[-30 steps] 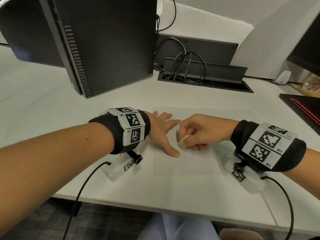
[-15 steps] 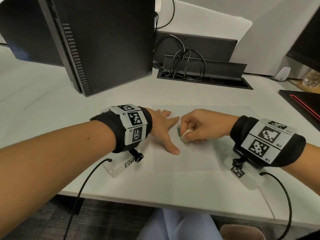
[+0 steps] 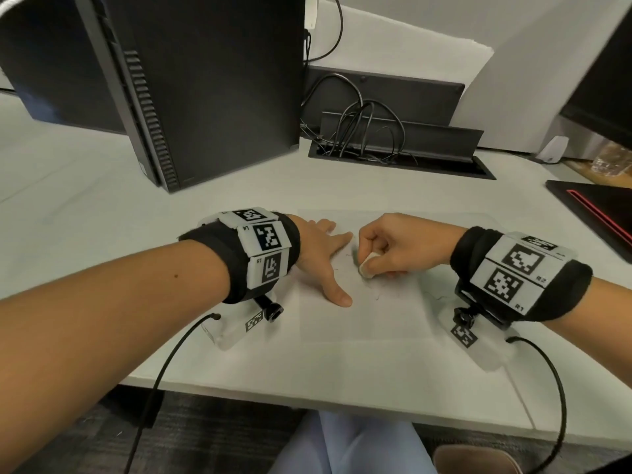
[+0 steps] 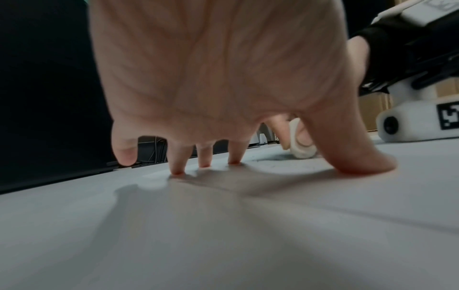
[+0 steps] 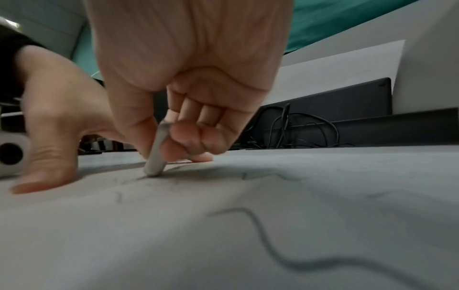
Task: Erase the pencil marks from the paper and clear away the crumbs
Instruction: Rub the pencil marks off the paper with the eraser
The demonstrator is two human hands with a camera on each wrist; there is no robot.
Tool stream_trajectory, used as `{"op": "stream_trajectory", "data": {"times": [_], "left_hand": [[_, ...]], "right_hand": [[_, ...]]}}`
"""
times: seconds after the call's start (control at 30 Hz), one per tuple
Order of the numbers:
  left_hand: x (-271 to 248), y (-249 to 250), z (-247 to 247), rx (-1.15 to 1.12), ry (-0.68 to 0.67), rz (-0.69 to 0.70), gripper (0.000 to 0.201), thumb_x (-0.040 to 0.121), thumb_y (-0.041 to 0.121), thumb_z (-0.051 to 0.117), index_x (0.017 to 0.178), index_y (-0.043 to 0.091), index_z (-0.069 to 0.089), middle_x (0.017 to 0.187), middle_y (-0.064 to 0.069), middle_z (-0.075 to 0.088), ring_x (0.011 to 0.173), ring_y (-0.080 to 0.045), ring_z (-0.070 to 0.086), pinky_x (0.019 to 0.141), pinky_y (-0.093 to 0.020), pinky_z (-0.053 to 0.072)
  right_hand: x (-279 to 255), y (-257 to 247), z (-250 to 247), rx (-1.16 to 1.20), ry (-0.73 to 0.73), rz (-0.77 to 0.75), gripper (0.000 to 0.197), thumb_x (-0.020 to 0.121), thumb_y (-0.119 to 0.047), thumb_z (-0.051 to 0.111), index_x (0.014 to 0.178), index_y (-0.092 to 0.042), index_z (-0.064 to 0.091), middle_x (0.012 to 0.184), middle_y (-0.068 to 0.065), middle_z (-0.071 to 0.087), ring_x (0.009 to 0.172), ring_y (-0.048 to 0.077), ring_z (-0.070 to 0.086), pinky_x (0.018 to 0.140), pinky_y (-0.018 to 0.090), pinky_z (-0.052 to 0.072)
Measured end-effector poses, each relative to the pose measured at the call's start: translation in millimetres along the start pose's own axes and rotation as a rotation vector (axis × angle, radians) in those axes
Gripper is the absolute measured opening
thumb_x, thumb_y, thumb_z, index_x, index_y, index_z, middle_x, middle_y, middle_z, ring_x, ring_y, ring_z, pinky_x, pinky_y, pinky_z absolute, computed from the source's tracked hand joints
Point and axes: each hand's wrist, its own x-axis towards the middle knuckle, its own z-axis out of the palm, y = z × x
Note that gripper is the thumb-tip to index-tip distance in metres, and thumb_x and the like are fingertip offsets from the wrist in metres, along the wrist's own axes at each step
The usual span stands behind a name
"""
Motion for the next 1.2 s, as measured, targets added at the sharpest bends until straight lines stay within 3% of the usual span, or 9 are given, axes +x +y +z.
{"op": "stream_trajectory", "data": {"times": [0.1,0.23,0.33,0.47,0.63,0.87,1.03,1.1,1.2], "left_hand": [[2,-1,0,-0.014,-0.008,0.007,0.115,0.066,0.072,0.063,0.147,0.041,-0.013,0.157,0.003,-0.019,0.146,-0.019,-0.009,0.114,-0.048,0.008],[2,0,0,0.008,-0.007,0.002,0.115,0.067,0.071,0.062,0.147,0.039,-0.015,0.157,0.003,-0.018,0.146,-0.021,-0.006,0.114,-0.049,0.01],[2,0,0,-0.006,-0.018,0.008,0.114,0.067,0.07,0.063,0.147,0.04,-0.013,0.156,0.003,-0.019,0.146,-0.021,-0.006,0.115,-0.048,0.012],[1,1,-2,0.011,-0.017,-0.003,0.115,0.069,0.07,0.062,0.147,0.036,-0.015,0.157,0.002,-0.018,0.146,-0.021,-0.005,0.117,-0.049,0.011],[-1,2,-2,-0.029,0.0,-0.008,0.117,0.068,0.067,0.066,0.148,0.033,-0.011,0.157,0.002,-0.011,0.146,-0.021,0.003,0.116,-0.046,0.017],[3,12,2,0.01,0.049,-0.037,0.118,0.064,0.08,0.055,0.149,0.029,-0.011,0.157,-0.003,-0.008,0.145,-0.028,0.0,0.114,-0.048,0.014],[5,13,3,0.005,0.031,-0.063,0.121,0.062,0.081,0.055,0.148,0.031,-0.015,0.157,-0.003,-0.016,0.145,-0.03,-0.009,0.114,-0.051,0.005],[5,13,2,-0.001,0.029,-0.058,0.122,0.061,0.081,0.056,0.148,0.032,-0.014,0.157,-0.004,-0.016,0.145,-0.029,-0.008,0.115,-0.051,0.006],[5,13,1,-0.003,0.024,-0.054,0.121,0.062,0.08,0.057,0.148,0.032,-0.013,0.157,-0.005,-0.015,0.146,-0.028,-0.008,0.115,-0.052,0.008]], "right_hand": [[-2,-4,7,0.064,-0.105,-0.014,0.016,0.081,-0.009,0.067,0.071,-0.016,0.057,0.06,0.005,0.062,0.048,0.013,0.053,0.051,0.02,0.046],[-1,0,2,0.015,-0.02,0.007,0.013,0.081,-0.012,0.068,0.073,-0.017,0.059,0.065,0.01,0.064,0.05,0.014,0.052,0.052,0.019,0.044],[-1,-2,7,0.004,-0.068,-0.009,0.016,0.082,-0.01,0.065,0.071,-0.019,0.056,0.065,0.011,0.063,0.053,0.018,0.053,0.049,0.016,0.044],[-1,4,-1,0.01,-0.014,0.034,0.01,0.082,-0.013,0.068,0.076,-0.014,0.06,0.068,0.012,0.065,0.052,0.016,0.052,0.051,0.018,0.044],[-1,9,1,0.084,-0.048,0.026,0.007,0.084,-0.011,0.066,0.08,-0.012,0.06,0.073,0.014,0.066,0.055,0.016,0.055,0.057,0.025,0.048],[0,12,-3,0.131,-0.044,0.059,0.01,0.082,-0.014,0.069,0.087,-0.013,0.061,0.075,0.013,0.067,0.055,0.016,0.057,0.059,0.026,0.051],[-10,6,-3,0.143,-0.25,0.02,0.011,0.079,-0.01,0.072,0.088,-0.005,0.068,0.07,0.008,0.066,0.059,0.016,0.057,0.056,0.021,0.049],[-7,5,-3,0.114,-0.198,0.012,0.012,0.078,-0.009,0.072,0.088,-0.003,0.069,0.066,0.006,0.065,0.055,0.012,0.055,0.056,0.02,0.048],[-1,5,-5,0.056,-0.061,-0.012,0.013,0.079,-0.012,0.072,0.088,-0.004,0.069,0.068,0.013,0.066,0.05,0.011,0.054,0.054,0.019,0.047]]}}
